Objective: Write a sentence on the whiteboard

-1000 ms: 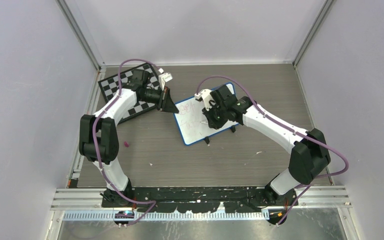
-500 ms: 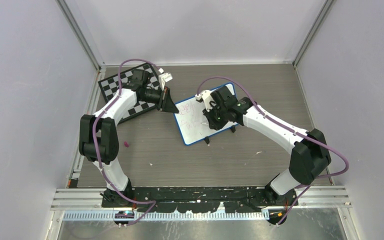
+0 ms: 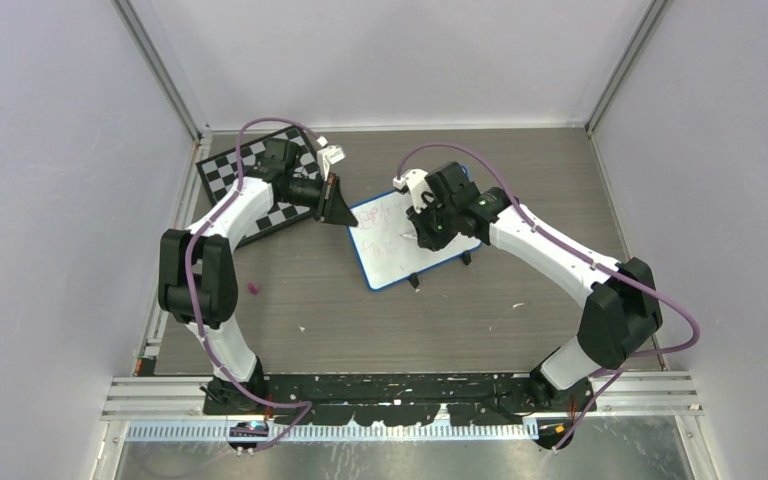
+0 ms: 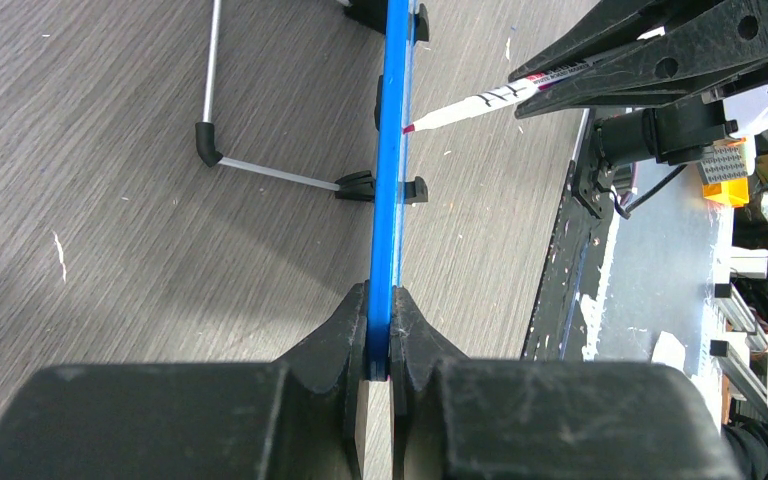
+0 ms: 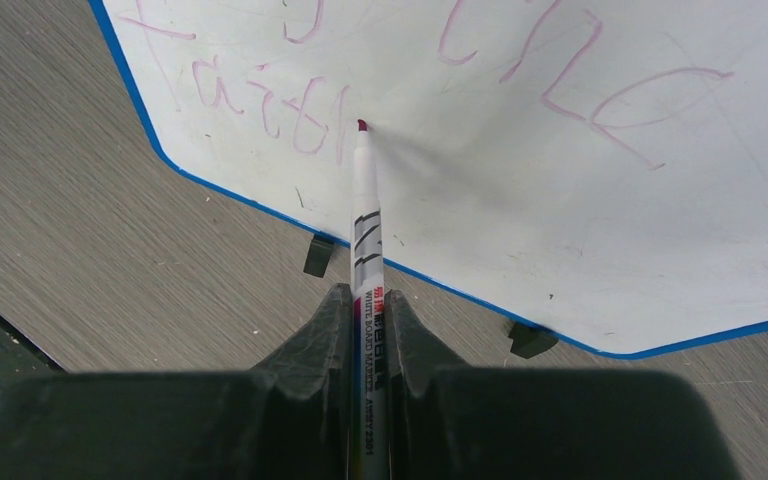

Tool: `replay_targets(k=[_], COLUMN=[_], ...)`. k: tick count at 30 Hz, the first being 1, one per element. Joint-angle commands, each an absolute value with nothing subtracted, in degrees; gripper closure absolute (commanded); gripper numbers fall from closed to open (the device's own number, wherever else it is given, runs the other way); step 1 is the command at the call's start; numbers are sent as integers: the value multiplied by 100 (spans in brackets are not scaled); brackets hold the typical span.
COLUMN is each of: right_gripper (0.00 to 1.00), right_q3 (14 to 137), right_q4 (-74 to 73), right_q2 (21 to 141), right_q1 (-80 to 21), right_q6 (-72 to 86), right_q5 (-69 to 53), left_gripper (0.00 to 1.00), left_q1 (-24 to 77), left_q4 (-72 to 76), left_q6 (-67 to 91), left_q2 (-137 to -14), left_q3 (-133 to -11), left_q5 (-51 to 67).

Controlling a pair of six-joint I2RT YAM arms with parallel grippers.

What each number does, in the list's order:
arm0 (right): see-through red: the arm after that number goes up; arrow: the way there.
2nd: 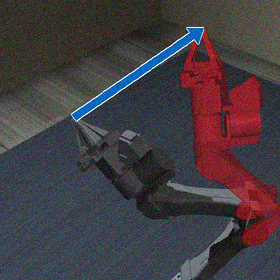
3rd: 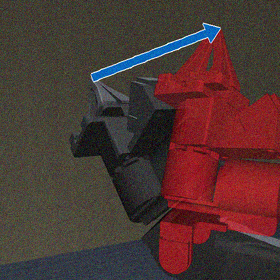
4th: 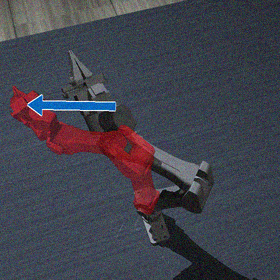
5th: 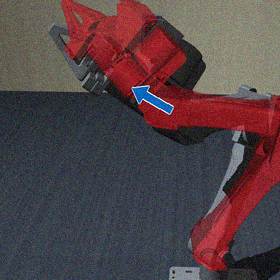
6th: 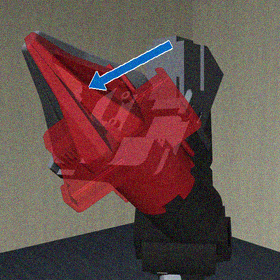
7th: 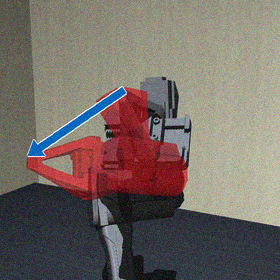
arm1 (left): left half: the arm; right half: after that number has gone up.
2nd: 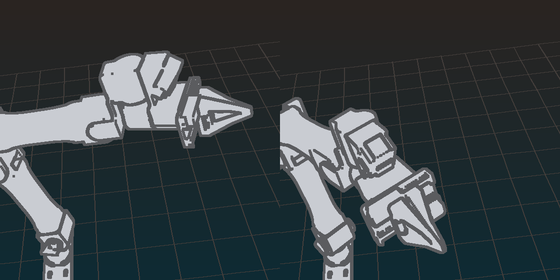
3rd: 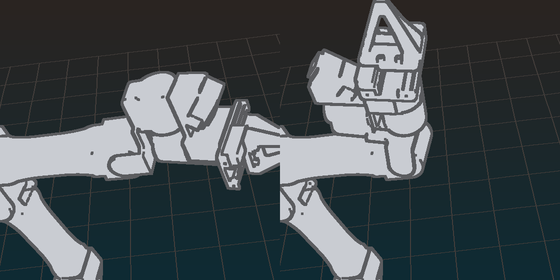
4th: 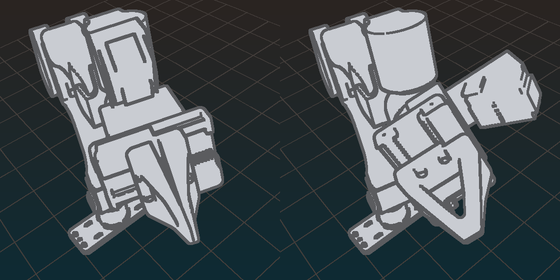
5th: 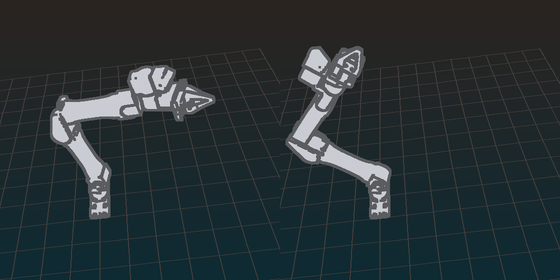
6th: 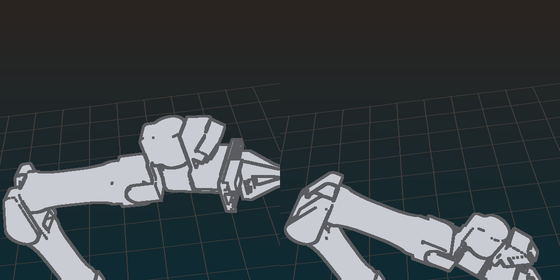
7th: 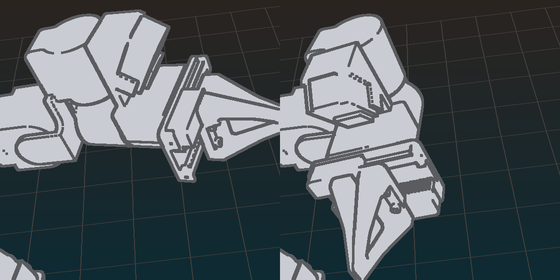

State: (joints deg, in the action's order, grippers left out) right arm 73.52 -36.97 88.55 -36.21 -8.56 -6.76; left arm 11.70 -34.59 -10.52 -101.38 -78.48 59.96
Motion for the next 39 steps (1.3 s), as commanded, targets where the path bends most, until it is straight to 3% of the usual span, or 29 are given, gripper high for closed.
replay_targets(k=[1,15,27,39], right_gripper=[100,100,100,100], right_q3=[7395,6877,7427,7326], right_q4=[-3486,-3540,-4149,-3895], right_q2=[8771,8609,8270,8300], right_q1=[-3514,-3562,-3093,-2917], right_q6=[-940,-834,-1044,-1104], right_q5=[-478,-743,-1752,-1381], left_gripper=[100,100,100,100], left_q1=[1235,1230,1230,1231], left_q4=[-3492,-3494,-3544,-3535], left_q6=[-1198,-1195,-1237,-1223], left_q2=[-10151,-10160,-10134,-10156], left_q3=[-7858,-7877,-7883,-7875], left_q5=[5775,5774,5783,5801])
